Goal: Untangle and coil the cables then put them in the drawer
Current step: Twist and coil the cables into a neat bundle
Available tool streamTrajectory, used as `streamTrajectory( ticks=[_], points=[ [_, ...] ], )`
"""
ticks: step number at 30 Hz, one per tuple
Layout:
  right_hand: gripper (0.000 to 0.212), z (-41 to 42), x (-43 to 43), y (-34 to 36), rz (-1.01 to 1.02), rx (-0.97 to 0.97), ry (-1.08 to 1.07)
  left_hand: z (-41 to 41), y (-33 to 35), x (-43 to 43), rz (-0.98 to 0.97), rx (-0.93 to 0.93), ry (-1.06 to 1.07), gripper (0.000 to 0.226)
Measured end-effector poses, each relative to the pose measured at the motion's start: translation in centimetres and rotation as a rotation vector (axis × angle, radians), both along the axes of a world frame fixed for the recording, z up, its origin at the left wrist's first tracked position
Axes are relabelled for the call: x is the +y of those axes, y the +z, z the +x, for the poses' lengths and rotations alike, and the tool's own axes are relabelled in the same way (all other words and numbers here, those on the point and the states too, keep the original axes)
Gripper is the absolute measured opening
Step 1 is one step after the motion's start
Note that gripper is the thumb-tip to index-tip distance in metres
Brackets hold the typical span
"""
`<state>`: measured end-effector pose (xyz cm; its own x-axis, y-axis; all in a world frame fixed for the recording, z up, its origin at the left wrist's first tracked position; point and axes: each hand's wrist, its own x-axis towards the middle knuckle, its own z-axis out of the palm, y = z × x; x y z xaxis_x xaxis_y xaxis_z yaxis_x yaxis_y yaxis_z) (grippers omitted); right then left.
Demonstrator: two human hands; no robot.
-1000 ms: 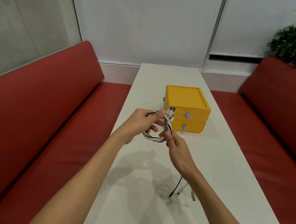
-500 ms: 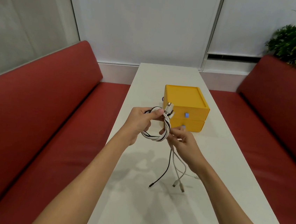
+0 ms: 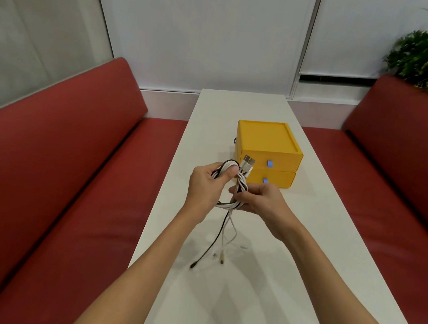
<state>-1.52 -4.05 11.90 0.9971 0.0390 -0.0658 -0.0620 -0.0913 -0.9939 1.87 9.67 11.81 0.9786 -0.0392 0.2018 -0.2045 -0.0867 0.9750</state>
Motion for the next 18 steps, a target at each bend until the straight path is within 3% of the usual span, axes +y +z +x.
streamTrajectory(
  ticks=[3,7,11,14,18],
  points=[
    [0.021,0.3,-0.1,-0.1,0.015,-0.013,-0.033,-0.4,-0.4,-0.2,-0.035,0.127,-0.018,0.028],
    [0.034,0.2,-0.2,-0.2,0.039,-0.06,-0.019,-0.9,-0.6,-0.4,-0.077,0.198,-0.052,0.031],
    [0.029,0.4,-0.1,-0.8,-0.051,-0.164,-0.091,-1.1,-0.6,-0.5,-0.156,0.277,-0.048,0.033],
    [0.037,0.9,-0.6,-1.1,-0.119,-0.176,-0.189,-1.5,-0.5,-0.7,-0.215,0.296,-0.029,0.034],
    [0.05,0.7,-0.8,-1.0,-0.113,-0.19,-0.096,-1.7,-0.5,-1.1,-0.174,0.25,0.031,0.032]
  ],
)
